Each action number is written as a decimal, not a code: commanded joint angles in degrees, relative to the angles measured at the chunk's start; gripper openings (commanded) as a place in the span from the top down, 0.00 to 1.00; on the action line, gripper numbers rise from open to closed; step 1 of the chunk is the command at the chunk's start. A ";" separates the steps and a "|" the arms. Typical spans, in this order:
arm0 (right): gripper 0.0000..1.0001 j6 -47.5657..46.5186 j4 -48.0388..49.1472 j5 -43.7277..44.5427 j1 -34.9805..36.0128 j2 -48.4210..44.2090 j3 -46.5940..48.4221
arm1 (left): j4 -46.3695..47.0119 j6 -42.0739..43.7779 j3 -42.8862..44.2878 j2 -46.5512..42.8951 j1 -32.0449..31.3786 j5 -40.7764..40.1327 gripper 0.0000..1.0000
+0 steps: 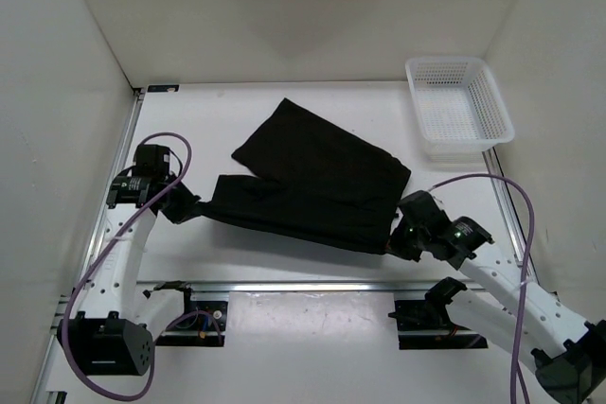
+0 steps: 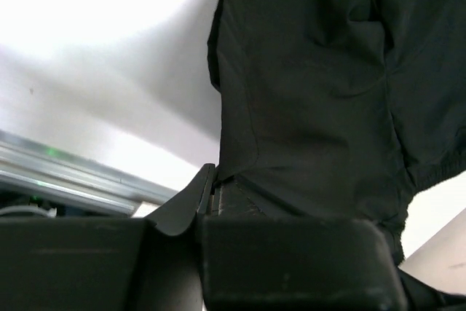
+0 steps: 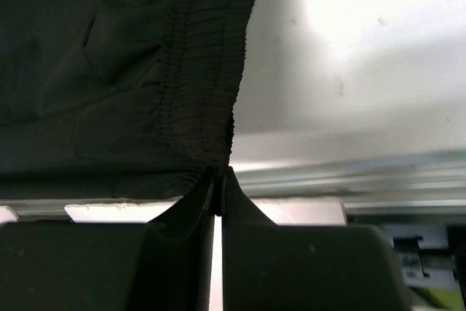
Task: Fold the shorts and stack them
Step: Fold the shorts
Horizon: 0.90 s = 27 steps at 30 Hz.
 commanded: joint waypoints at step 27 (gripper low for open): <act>1.00 -10.39 -4.46 21.59 -12.92 23.90 25.69 | -0.11 9.10 85.09 68.58 -12.05 -8.14 0.90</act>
